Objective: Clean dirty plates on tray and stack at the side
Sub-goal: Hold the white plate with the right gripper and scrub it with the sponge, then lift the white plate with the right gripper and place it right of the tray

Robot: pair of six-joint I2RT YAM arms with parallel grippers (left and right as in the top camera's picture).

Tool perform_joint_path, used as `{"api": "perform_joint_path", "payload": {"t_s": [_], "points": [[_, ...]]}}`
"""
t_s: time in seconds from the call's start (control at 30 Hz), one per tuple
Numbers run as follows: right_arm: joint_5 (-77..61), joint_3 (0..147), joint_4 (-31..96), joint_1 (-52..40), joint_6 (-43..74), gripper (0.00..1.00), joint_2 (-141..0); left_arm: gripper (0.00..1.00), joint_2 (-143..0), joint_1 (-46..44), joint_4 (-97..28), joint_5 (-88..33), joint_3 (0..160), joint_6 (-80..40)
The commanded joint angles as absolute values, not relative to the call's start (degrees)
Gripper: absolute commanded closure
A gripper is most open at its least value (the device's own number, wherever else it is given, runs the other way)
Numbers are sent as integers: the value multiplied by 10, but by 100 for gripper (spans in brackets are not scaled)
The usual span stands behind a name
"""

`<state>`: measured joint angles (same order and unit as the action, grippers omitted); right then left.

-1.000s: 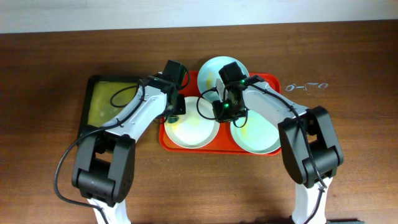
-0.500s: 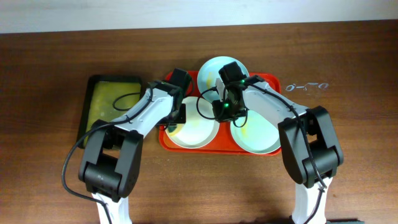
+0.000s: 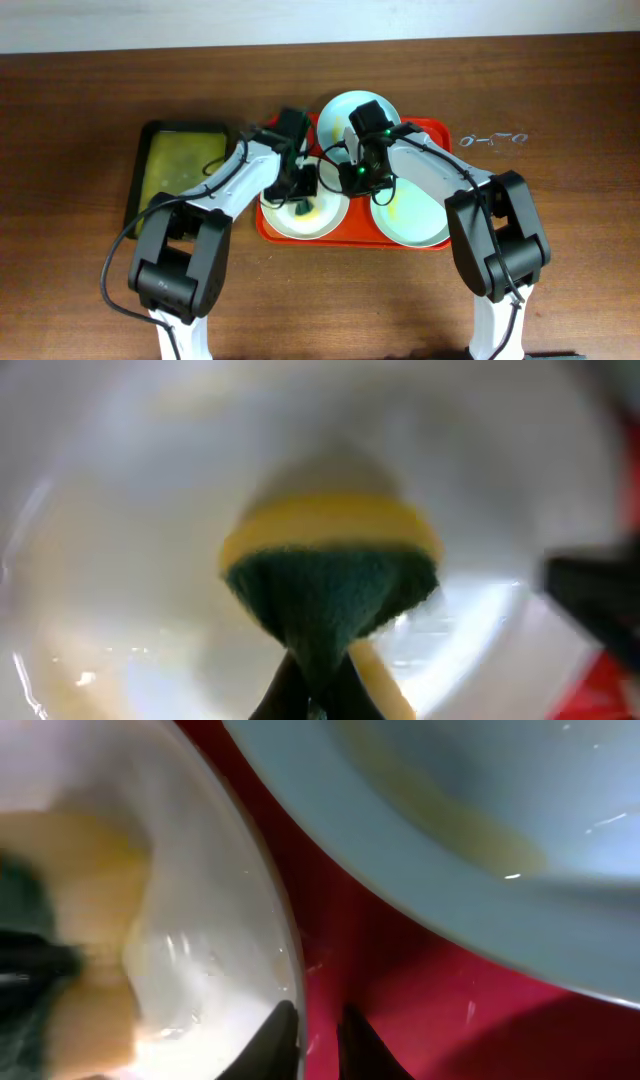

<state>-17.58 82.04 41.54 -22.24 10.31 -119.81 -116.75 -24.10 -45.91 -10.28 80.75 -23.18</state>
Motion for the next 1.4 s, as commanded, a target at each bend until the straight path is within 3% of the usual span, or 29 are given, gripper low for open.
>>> {"api": "perform_joint_path", "payload": {"t_s": [0.0, 0.17, 0.3, 0.5, 0.63, 0.73, 0.93, 1.07, 1.27, 1.37], "points": [[-160, 823, 418, -221, 100, 84, -1206, 100, -1172, -242, -462, -9, 778, -225], [-160, 823, 420, -221, 100, 87, -1206, 100, -1164, -238, -515, 156, 802, -225], [-160, 824, 420, -221, 100, 96, -1206, 100, -1119, -238, -530, 161, 839, -230], [-144, 867, 459, -221, 99, 96, -1186, 100, -1024, -205, -533, 127, 845, -238], [-18, 942, 536, -229, 85, 96, -1164, 100, -965, -101, -536, 17, 845, -237], [160, 1010, 588, -276, 73, 96, -1152, 100, -961, -3, -572, -13, 844, -234], [492, 1082, 597, -428, -16, 96, -1151, 100, -961, 58, -586, -10, 844, -222], [739, 1083, 516, -519, -110, 96, -1151, 100, -961, 67, -589, 15, 844, -222], [768, 1083, 425, -567, -315, 96, -1151, 100, -961, 67, -589, 15, 844, -222], [770, 1083, 426, -569, -324, 96, -1151, 100, -961, 67, -588, 15, 844, -222]]}}
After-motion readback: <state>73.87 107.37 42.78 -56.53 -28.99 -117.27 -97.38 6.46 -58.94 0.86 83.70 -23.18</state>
